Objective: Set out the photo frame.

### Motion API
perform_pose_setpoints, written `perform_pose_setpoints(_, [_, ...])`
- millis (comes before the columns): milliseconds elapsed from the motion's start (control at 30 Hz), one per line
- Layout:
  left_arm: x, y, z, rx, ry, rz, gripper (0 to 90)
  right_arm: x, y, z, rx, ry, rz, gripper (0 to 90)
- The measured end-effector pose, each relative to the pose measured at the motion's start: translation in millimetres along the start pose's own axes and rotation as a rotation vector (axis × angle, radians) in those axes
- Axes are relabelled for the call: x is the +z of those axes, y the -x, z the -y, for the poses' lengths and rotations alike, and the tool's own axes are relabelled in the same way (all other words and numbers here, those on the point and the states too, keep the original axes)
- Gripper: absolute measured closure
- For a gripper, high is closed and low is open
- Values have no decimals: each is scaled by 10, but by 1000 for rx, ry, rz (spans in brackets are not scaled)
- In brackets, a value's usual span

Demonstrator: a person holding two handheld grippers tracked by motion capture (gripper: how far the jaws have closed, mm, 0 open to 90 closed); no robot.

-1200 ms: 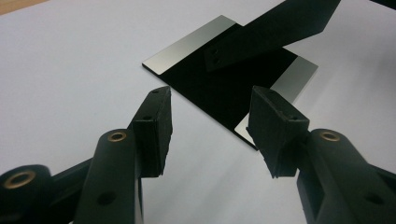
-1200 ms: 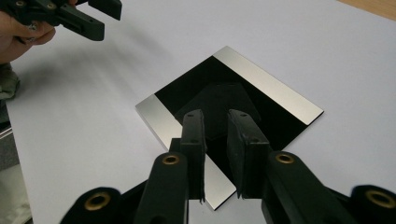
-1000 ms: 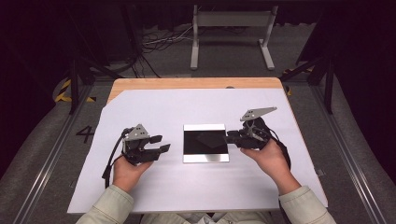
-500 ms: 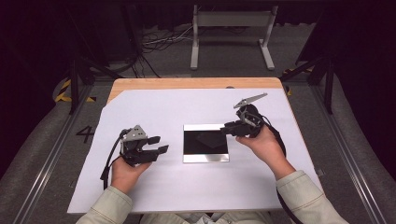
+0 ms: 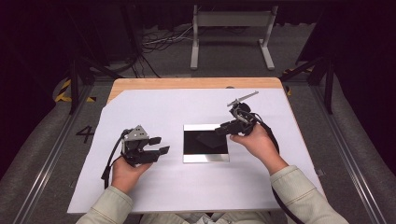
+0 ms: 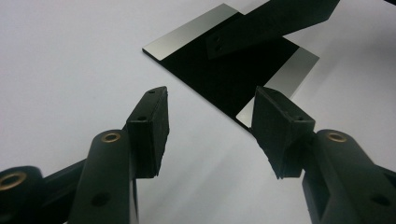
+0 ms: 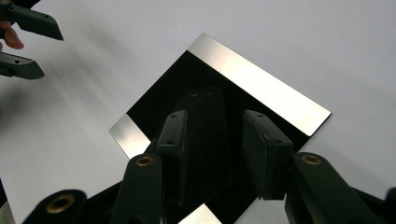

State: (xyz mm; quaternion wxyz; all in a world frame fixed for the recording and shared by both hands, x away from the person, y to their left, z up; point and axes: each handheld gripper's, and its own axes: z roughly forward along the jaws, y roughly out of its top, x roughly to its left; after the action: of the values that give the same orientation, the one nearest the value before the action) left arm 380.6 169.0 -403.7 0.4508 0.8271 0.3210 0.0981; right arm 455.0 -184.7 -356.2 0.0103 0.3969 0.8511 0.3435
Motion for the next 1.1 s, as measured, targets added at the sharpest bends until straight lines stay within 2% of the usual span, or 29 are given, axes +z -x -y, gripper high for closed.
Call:
perform_pose_setpoints(300, [37, 2, 5, -4, -24, 8, 458, 146, 24, 23, 30, -45, -13, 556])
perform_pose_setpoints(533, [41, 8, 10, -9, -29, 8, 455, 210, 38, 37, 63, -62, -37, 466])
perform_pose_setpoints(867, [55, 7, 8, 7, -38, 10, 450, 294, 26, 43, 77, -95, -62, 389])
perform_pose_setpoints(1100, [65, 17, 9, 1, -42, 15, 448, 320, 29, 48, 95, -108, -76, 354])
